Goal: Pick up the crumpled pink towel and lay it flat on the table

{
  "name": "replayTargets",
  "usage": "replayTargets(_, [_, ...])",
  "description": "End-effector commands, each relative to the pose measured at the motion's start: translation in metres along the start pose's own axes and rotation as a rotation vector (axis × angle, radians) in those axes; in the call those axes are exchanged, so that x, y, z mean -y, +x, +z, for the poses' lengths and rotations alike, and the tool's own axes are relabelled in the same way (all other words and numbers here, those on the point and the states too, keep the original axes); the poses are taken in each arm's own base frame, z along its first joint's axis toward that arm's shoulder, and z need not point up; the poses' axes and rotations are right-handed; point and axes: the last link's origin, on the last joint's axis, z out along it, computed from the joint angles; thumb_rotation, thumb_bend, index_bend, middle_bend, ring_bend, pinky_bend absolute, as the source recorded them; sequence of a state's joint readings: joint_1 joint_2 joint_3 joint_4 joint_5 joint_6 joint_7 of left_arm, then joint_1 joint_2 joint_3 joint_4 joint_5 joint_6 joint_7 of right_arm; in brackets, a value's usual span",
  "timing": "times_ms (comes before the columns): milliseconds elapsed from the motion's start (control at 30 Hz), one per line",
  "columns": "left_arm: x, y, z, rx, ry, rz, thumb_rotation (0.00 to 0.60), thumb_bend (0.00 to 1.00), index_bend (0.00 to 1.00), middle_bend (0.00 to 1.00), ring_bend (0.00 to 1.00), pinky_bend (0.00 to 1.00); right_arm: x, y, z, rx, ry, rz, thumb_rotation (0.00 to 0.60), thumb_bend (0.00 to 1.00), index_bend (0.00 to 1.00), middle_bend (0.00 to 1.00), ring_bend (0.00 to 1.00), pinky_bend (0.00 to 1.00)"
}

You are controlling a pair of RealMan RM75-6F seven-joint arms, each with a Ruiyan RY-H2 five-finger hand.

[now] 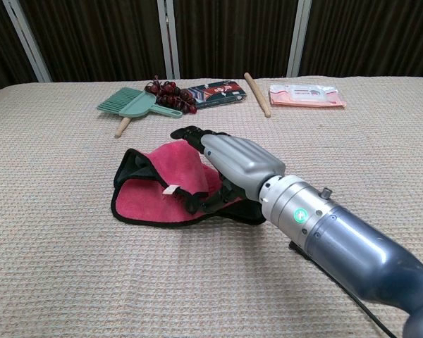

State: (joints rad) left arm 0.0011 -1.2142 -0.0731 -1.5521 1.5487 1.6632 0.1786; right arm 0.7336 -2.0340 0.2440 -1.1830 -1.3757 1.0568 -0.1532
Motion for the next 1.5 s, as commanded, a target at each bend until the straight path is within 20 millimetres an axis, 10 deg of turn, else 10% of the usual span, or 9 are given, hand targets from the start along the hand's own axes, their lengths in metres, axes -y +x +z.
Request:
replayTargets(33, [0.000, 0.000, 0.000, -0.001, 0.000, -0.002, 0.600, 0.01, 0.01, 0.00, 0.00, 0.00, 0.000, 0.003, 0.002, -0.032, -0.006, 0.003, 0.600, 0.42, 0.17, 0.00, 0.00, 0.00])
replayTargets(833, [-0.004, -0.001, -0.002, -0.005, -0.017, -0.009, 0.600, 0.01, 0.01, 0.00, 0.00, 0.00, -0.009, 0.020, -0.002, -0.152, -0.013, 0.012, 0.600, 0.47, 0.58, 0.26, 0.10, 0.00])
replayTargets(1267, [-0.004, -0.001, -0.003, -0.007, -0.020, -0.012, 0.600, 0.02, 0.02, 0.00, 0.00, 0.00, -0.007, 0.024, -0.003, -0.148, -0.003, 0.016, 0.600, 0.47, 0.61, 0.29, 0.13, 0.00])
replayTargets(1500, [-0.006, -0.003, -0.001, 0.007, -0.020, -0.017, 0.600, 0.01, 0.02, 0.00, 0.00, 0.00, -0.007, 0.057, 0.008, -0.212, 0.009, -0.014, 0.600, 0.47, 0.61, 0.29, 0.13, 0.00])
